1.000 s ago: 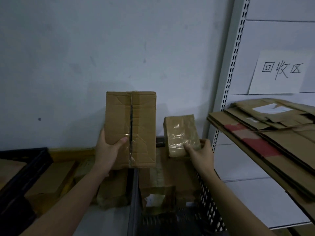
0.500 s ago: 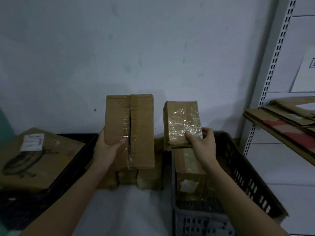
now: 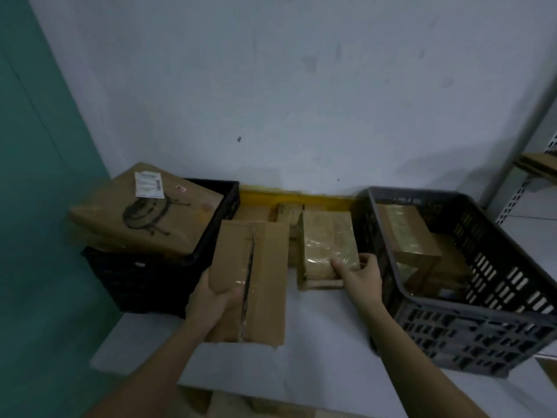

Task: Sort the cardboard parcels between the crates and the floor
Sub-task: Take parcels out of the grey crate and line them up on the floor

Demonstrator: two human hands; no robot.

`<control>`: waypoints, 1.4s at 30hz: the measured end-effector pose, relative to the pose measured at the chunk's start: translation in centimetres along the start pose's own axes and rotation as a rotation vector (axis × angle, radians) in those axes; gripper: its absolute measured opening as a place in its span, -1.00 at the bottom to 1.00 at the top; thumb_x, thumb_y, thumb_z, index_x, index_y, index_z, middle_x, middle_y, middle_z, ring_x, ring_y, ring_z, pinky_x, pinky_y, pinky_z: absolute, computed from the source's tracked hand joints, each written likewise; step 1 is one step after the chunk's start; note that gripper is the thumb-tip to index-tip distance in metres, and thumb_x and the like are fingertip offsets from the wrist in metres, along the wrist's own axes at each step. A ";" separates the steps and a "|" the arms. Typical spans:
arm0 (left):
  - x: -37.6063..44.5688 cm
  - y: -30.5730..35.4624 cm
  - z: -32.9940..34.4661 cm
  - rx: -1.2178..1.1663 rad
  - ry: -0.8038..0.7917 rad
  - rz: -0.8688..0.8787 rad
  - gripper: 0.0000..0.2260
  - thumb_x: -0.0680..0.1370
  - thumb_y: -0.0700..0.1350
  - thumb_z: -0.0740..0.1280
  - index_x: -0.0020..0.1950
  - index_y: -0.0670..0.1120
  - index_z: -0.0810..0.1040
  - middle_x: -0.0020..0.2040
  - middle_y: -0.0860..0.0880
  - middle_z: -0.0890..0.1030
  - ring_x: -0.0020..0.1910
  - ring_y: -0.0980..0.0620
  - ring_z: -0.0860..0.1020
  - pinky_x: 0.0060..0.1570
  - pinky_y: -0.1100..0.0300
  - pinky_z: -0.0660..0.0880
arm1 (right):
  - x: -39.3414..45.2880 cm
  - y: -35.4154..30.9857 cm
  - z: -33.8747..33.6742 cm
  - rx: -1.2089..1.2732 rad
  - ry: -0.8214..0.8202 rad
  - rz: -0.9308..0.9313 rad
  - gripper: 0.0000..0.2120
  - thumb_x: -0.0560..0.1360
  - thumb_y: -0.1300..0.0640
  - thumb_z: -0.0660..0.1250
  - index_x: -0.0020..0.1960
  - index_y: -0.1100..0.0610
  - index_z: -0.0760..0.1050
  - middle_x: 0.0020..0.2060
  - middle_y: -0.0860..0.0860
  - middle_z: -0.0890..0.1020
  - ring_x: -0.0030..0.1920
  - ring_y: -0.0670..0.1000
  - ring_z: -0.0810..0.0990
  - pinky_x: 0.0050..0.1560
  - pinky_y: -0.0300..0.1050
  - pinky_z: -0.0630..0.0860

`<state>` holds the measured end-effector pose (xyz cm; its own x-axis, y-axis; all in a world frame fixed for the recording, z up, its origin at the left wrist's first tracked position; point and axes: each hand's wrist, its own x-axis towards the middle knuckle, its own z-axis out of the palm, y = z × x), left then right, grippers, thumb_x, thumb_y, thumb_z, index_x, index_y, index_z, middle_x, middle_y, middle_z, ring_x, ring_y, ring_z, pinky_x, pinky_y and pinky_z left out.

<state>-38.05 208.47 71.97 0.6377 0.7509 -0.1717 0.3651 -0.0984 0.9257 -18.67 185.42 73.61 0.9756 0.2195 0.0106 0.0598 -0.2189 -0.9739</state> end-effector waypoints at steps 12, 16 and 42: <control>2.6 -7.0 -0.9 0.419 0.122 0.075 -0.49 0.61 -0.05 0.34 0.52 -0.12 0.29 0.44 -0.18 0.37 0.32 -0.20 0.45 0.22 -0.04 0.47 | -6.9 7.5 3.5 -0.143 0.028 0.281 -0.53 0.43 -0.01 0.54 0.17 0.07 0.35 -0.02 0.03 0.58 -0.02 0.10 0.64 0.06 0.16 0.62; -0.5 -6.6 0.2 0.728 -0.252 0.447 -0.32 0.54 0.32 0.26 0.59 0.16 0.12 0.60 0.01 0.10 0.56 -0.10 0.11 0.51 -0.11 0.14 | -6.4 8.4 4.9 -0.161 0.021 0.311 -0.53 0.42 0.00 0.54 0.15 0.09 0.36 -0.03 0.05 0.58 -0.03 0.12 0.66 0.03 0.20 0.64; 16.3 -5.1 5.8 1.051 -0.372 0.352 -0.28 0.40 0.53 -0.24 0.56 0.37 -0.13 0.64 0.10 -0.11 0.60 0.01 -0.23 0.45 -0.33 -0.34 | 8.5 13.4 15.7 -0.964 -0.476 -0.086 -0.25 0.55 -0.15 0.32 0.59 -0.03 0.00 0.59 0.05 0.00 0.53 0.24 0.05 0.35 0.27 0.39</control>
<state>-25.58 217.38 62.48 0.9114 0.3536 -0.2106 0.3986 -0.8858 0.2376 -12.95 199.29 57.10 0.7900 0.5718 -0.2212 0.4686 -0.7958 -0.3835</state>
